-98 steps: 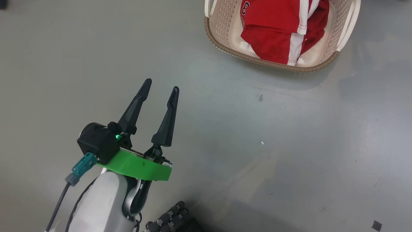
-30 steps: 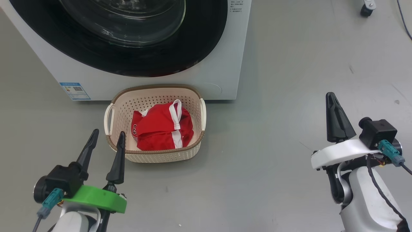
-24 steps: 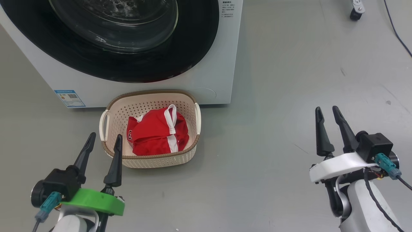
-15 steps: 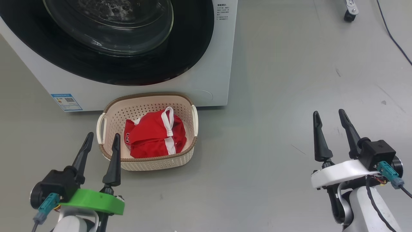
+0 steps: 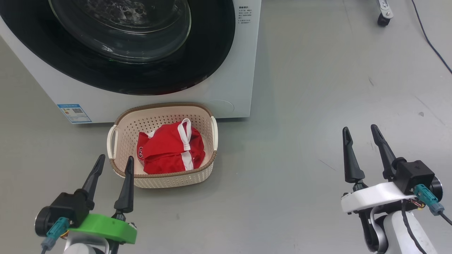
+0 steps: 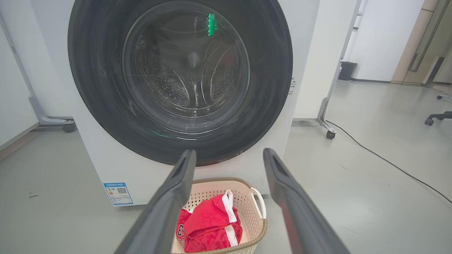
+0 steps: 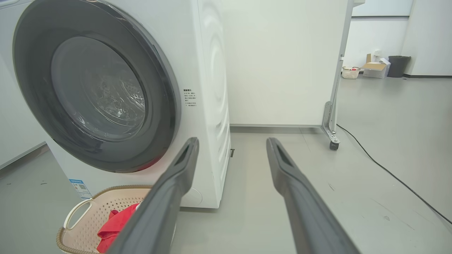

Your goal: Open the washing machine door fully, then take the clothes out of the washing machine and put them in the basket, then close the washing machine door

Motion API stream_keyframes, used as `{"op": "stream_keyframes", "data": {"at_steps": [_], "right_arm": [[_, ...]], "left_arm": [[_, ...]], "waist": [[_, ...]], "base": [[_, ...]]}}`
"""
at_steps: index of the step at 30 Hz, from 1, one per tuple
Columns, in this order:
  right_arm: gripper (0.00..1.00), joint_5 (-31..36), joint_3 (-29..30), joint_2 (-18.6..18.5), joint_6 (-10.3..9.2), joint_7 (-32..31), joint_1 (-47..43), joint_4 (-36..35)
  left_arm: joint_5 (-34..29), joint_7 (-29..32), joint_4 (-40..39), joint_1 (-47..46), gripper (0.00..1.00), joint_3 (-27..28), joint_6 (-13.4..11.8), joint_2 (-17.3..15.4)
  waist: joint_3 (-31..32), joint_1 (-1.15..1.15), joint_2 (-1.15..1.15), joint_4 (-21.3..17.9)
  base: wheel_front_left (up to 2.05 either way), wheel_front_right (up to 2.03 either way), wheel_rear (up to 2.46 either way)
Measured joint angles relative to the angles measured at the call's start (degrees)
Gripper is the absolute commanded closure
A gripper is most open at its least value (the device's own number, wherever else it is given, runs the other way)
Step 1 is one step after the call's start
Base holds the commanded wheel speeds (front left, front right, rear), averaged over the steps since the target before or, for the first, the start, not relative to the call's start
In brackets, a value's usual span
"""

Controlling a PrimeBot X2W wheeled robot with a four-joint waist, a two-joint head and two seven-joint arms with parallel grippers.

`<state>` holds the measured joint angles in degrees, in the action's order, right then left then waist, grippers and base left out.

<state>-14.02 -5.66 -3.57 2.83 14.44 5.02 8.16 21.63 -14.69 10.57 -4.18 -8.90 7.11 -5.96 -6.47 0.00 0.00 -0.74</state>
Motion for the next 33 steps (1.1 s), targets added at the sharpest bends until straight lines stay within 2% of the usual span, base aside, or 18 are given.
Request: {"op": "stream_keyframes", "data": {"at_steps": [33], "right_arm": [[0.00, 1.1, 0.2, 0.4, -0.01, 0.0, -1.9, -2.2]], "left_arm": [[-1.0, 0.0, 0.3, 0.0, 0.00, -0.3, 0.0, 0.0]], "waist": [[-0.6, 0.00, 0.00, 0.4]], "base": [[0.00, 0.00, 0.00]]}}
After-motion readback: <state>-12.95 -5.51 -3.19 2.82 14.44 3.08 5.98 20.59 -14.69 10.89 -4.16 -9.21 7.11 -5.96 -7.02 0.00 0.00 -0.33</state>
